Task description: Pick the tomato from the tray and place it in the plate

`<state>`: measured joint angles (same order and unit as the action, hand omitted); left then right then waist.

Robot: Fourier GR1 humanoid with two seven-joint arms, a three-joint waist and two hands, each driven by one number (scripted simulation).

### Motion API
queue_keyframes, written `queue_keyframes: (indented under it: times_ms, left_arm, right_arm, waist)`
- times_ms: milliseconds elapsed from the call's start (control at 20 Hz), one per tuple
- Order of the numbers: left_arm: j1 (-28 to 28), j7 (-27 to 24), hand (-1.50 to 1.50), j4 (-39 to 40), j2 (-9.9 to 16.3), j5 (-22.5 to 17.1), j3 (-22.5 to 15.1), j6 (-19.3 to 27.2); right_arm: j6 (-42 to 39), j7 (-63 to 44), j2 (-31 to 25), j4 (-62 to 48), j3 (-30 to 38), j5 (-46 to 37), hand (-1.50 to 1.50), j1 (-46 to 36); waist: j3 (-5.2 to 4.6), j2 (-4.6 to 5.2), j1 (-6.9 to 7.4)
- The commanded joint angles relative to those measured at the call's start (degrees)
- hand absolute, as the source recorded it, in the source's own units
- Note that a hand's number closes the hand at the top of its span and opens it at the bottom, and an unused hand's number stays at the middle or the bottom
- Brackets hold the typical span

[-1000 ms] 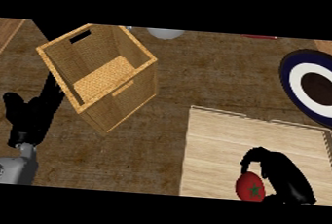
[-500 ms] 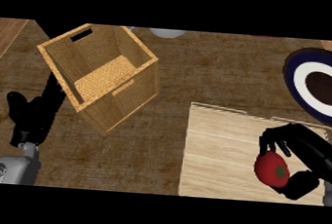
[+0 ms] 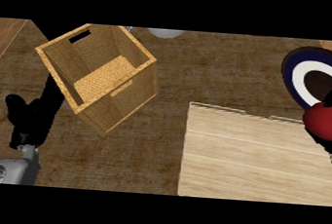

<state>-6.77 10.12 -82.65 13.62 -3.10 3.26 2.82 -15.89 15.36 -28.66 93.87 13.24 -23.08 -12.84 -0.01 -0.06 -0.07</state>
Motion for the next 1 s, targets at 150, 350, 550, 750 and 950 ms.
queue_keyframes:
  times_ms: [150, 350, 550, 750, 950]
  left_arm:
    - [-2.87, -0.91, 0.0, 3.0, -2.14, 1.23, -1.51, 0.12]
    - [-2.81, -3.0, 0.0, 3.85, -0.03, -0.21, 0.52, -2.75]
    - [-4.42, 0.45, 0.0, 1.42, -1.05, 0.56, -0.51, -1.45]
    - [-3.4, -1.48, 0.0, 2.04, -2.36, 2.31, -2.03, -0.86]
    - [-3.6, -3.87, 0.0, 4.31, -1.69, 1.25, -0.54, -2.29]
  right_arm:
    - [-0.15, -4.73, -3.13, -10.97, 11.23, 6.71, 1.5, -7.46]
    - [1.36, 1.92, -6.26, -25.7, 13.75, 5.53, 1.5, -9.99]
    - [3.28, 2.75, -8.95, -39.72, 13.95, 3.92, 1.5, -18.16]
    - [6.68, 12.59, -13.04, -54.37, 14.57, 0.35, 1.5, -20.55]
    - [8.57, 18.48, -16.41, -65.29, 13.98, -2.46, 1.5, -24.2]
  waist:
    - [0.01, 0.19, 0.07]
    - [0.05, 0.4, 0.64]
    - [0.08, 0.47, 1.35]
    - [0.16, 0.8, 1.94]
    - [0.21, 1.21, 2.57]
